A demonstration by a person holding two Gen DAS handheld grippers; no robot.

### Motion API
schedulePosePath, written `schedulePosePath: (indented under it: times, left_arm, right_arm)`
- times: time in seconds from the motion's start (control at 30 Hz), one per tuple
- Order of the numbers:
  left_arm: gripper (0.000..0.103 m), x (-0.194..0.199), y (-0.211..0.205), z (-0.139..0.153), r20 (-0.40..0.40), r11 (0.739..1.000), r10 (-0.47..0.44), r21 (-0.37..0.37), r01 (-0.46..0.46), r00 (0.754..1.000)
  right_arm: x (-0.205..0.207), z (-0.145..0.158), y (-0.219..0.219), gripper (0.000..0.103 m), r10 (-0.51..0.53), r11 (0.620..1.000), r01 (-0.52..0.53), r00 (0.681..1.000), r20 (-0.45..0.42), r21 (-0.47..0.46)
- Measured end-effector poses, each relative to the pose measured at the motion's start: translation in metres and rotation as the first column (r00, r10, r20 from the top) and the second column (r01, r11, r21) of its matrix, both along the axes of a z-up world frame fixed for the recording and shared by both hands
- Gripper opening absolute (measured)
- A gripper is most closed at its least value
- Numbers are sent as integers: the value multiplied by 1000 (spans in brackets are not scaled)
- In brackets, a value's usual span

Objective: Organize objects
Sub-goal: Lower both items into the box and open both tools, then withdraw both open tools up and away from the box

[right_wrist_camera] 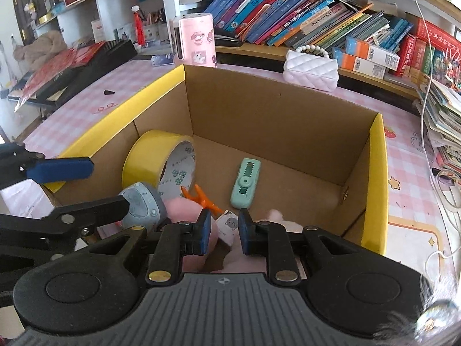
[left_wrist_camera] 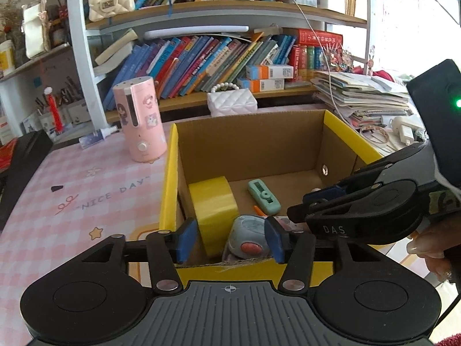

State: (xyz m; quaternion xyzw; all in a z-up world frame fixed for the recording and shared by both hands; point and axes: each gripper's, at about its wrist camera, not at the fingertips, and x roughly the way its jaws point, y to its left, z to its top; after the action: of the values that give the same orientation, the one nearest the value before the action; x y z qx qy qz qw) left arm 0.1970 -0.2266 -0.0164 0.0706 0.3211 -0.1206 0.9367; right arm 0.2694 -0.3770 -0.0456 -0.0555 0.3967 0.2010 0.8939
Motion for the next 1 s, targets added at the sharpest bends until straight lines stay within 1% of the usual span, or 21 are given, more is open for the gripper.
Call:
schedulePosePath:
  times: [0.1,0.3,0.43,0.53,0.6,0.67,0.83,0.93,1.0]
  left_arm:
    - [64,-5,2,1,14,1000,17,3,-17,1000]
    - [68,-13,4,4,32,1000,17,-11,-16,999]
    - [70,-21,8,7,42,999,22,-40,-21,999]
    - [75,-29,11,11,59,998,24,-56,-21,998]
    - [80,-35,14,16,82,998,38,-61,-33,996]
    - [81,-40,19,20,97,996,50,-77,-42,994]
    - [82,-52,37,29,120,990,98,-114,-85,988]
    - [86,-61,51,32,129,985,130,-133,-113,983]
    - [88,-66,60,34,131,981,154,-139,-135,979]
  right_arm:
    - [0,-2,2,20,5,1000,-5,1000,3,-9]
    - [2,-4,4,20,0,1000,0,1000,4,-18]
    - [4,-4,4,20,-3,1000,3,1000,4,-23]
    - [1,-3,4,20,-14,1000,14,1000,11,-17]
    - [-4,1,2,20,-32,999,32,999,23,13]
    - [-10,7,2,20,-47,998,46,998,36,36]
    - [-34,24,10,21,-80,995,74,992,103,61]
    - [-48,35,15,22,-113,991,102,985,129,90]
    - [-59,42,19,28,-136,988,122,979,151,97]
